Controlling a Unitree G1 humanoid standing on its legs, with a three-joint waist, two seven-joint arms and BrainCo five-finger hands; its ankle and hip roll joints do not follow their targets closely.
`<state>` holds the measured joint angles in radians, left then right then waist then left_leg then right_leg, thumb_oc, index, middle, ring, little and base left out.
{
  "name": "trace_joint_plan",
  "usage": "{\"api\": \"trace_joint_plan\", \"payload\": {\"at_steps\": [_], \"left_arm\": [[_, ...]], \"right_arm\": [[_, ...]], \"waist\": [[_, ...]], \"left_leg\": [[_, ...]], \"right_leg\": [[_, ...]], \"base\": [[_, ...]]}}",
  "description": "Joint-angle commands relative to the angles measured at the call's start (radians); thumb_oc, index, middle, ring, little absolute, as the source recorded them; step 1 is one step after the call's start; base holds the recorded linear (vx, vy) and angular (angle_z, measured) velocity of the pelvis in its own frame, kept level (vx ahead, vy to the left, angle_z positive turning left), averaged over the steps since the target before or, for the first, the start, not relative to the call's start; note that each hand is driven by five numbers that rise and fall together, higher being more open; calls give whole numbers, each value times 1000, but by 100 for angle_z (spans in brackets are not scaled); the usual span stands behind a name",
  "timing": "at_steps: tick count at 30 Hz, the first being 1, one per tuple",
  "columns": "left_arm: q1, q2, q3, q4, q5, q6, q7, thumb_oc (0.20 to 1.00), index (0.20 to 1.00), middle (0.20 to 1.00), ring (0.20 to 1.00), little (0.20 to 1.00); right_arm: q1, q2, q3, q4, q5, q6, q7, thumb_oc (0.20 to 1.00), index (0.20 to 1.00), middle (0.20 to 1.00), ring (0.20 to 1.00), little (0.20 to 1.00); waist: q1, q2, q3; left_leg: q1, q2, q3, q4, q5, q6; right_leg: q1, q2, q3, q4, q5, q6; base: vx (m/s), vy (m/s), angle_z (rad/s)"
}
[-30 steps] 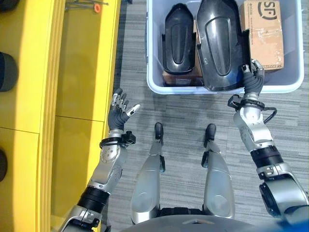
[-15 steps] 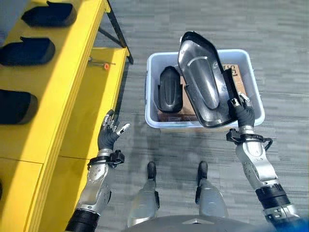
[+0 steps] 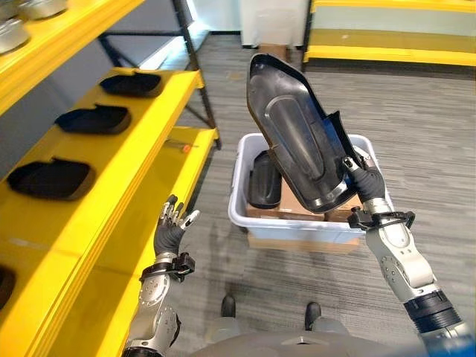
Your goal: Move parts from the plastic box to the shelf.
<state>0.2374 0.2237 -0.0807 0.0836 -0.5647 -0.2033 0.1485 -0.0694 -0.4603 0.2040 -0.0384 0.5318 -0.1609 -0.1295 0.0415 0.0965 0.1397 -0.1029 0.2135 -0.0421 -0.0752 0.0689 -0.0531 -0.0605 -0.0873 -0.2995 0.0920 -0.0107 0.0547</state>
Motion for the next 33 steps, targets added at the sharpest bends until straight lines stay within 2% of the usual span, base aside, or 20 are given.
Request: {"api": "trace_joint_plan", "payload": {"at_steps": [1, 2, 5, 6, 8, 9, 11, 12, 14, 16, 18, 20, 21, 23, 25, 26, 27, 29, 31, 33], "left_arm": [[-85, 83, 34, -16, 3, -37, -34, 1000, 1000, 1000, 1000, 1000], [-106, 80, 33, -23, -2, -42, -36, 1000, 1000, 1000, 1000, 1000], [-120, 76, 19, -31, -2, -41, -33, 1000, 1000, 1000, 1000, 1000], [-121, 74, 10, -36, 5, -34, -42, 1000, 1000, 1000, 1000, 1000], [-111, 77, 5, -36, 6, -28, -56, 1000, 1000, 1000, 1000, 1000], [-109, 77, 5, -37, 6, -27, -56, 1000, 1000, 1000, 1000, 1000], [-96, 104, 14, -62, 12, -34, -66, 1000, 1000, 1000, 1000, 1000], [-95, 105, 15, -63, 12, -33, -65, 1000, 1000, 1000, 1000, 1000], [-73, 123, 42, -72, 26, -36, -66, 1000, 1000, 1000, 1000, 1000], [-67, 135, 57, -78, 43, -44, -55, 1000, 1000, 1000, 1000, 1000], [-64, 138, 64, -85, 45, -41, -56, 1000, 1000, 1000, 1000, 1000], [-82, 153, 59, -78, 90, -39, -52, 1000, 1000, 1000, 1000, 1000], [-93, 155, 55, -71, 100, -41, -51, 1000, 1000, 1000, 1000, 1000], [-107, 159, 51, -63, 116, -41, -44, 1000, 1000, 1000, 1000, 1000], [-116, 158, 47, -54, 117, -44, -39, 1000, 1000, 1000, 1000, 1000], [-121, 156, 42, -57, 120, -41, -40, 1000, 1000, 1000, 1000, 1000], [-126, 150, 36, -55, 126, -38, -36, 1000, 1000, 1000, 1000, 1000], [-126, 142, 29, -66, 126, -34, -42, 1000, 1000, 1000, 1000, 1000], [-125, 126, 22, -61, 128, -35, -41, 1000, 1000, 1000, 1000, 1000], [-130, 118, 21, -51, 126, -39, -37, 1000, 1000, 1000, 1000, 1000]], "right_arm": [[-34, -9, -62, -94, 41, -78, 8, 200, 200, 200, 200, 200], [2, -9, -80, -109, 22, -80, 0, 200, 200, 200, 200, 200], [49, 19, -97, -116, 25, -77, -5, 200, 200, 200, 200, 200], [68, 31, -111, -122, 21, -70, -8, 200, 200, 200, 200, 200], [105, 33, -124, -133, 30, -66, 3, 200, 200, 200, 200, 200], [107, 34, -125, -134, 31, -66, 3, 200, 200, 200, 200, 200], [124, 47, -115, -138, 27, -53, 19, 200, 200, 200, 200, 200], [123, 48, -115, -137, 27, -53, 19, 200, 200, 200, 200, 200], [117, 62, -94, -127, 22, -39, 33, 200, 200, 200, 200, 200], [101, 74, -78, -118, 21, -35, 31, 200, 200, 200, 200, 200], [101, 85, -74, -119, 19, -36, 34, 200, 200, 200, 200, 200], [127, 116, -75, -108, 25, -36, 33, 200, 200, 200, 200, 200], [132, 129, -72, -104, 31, -32, 31, 200, 200, 200, 200, 200], [134, 137, -56, -104, 62, -32, 42, 200, 200, 200, 200, 200], [142, 133, -50, -114, 71, -29, 54, 200, 200, 200, 200, 200], [144, 128, -49, -115, 80, -30, 60, 200, 200, 200, 200, 200], [145, 128, -46, -116, 92, -34, 65, 200, 200, 200, 200, 200], [152, 125, -44, -116, 96, -37, 78, 200, 200, 200, 200, 200], [148, 127, -32, -104, 95, -37, 87, 200, 200, 200, 200, 200], [137, 123, -24, -98, 95, -43, 81, 200, 200, 200, 200, 200]], "waist": [[-34, -98, 17], [-55, -101, 20], [-71, -94, 18], [-75, -88, 18], [-74, -87, 17], [-75, -88, 16], [-53, -101, 17], [-57, -103, 17], [-27, -119, 15], [-3, -132, 14], [2, -139, 10], [10, -145, -8], [-2, -149, -13], [-31, -142, -22], [-62, -118, -14], [-75, -109, -9], [-90, -104, -4], [-102, -113, -2], [-112, -129, -7], [-120, -142, -3]], "left_leg": [[15, 97, 181, 92, 163, -100], [51, 130, 243, 166, 110, -100], [111, 143, 227, 182, 47, -101], [110, 130, 236, 152, 35, -94], [104, 103, 255, 160, -45, -88], [103, 101, 254, 162, -47, -86], [78, 61, 243, 214, -92, -82], [75, 58, 240, 217, -94, -80], [57, -2, 214, 231, -147, -56], [32, -59, 186, 244, -163, -32], [13, -83, 169, 253, -179, -17], [-22, -157, 128, 255, -194, 10], [-31, -193, 116, 239, -172, 29], [-16, -223, 88, 195, -151, 48], [17, -230, 51, 137, -118, 63], [36, -232, 36, 114, -106, 68], [57, -232, 19, 92, -95, 74], [75, -239, 7, 67, -82, 80], [84, -257, -4, 56, -78, 85], [93, -279, -21, 54, -83, 88]], "right_leg": [[-52, -120, 0, 68, -13, 44], [-55, -147, -53, 79, -14, 39], [-45, -199, -104, 119, -7, 56], [-35, -226, -122, 130, 10, 71], [2, -272, -130, 140, 11, 101], [4, -275, -131, 140, 12, 103], [46, -336, -170, 123, 64, 126], [49, -338, -174, 121, 67, 128], [72, -392, -194, 86, 151, 163], [84, -427, -196, 57, 214, 180], [91, -443, -204, 47, 239, 185], [124, -479, -229, 45, 296, 192], [118, -486, -206, 44, 322, 175], [75, -442, -66, 76, 324, 155], [-4, -299, 125, 141, 227, 106], [-33, -230, 169, 167, 162, 84], [-58, -147, 201, 186, 85, 60], [-77, -47, 207, 177, 20, 35], [-97, 44, 241, 133, 8, 26], [-113, 111, 317, 61, 27, 20]], "base": [[-258, -25, 182], [-132, 48, 186], [-62, 169, 129], [91, 216, 89], [113, 200, 54], [76, 238, 91], [39, 226, 102], [21, 233, 60], [31, 294, 55], [-11, 234, 53], [4, 172, 37], [46, 344, 58], [48, 342, 145], [56, 249, 171], [107, 268, 64], [131, 250, 33], [122, 178, 43], [92, 60, 47], [61, -11, 33], [66, -9, 3]]}}
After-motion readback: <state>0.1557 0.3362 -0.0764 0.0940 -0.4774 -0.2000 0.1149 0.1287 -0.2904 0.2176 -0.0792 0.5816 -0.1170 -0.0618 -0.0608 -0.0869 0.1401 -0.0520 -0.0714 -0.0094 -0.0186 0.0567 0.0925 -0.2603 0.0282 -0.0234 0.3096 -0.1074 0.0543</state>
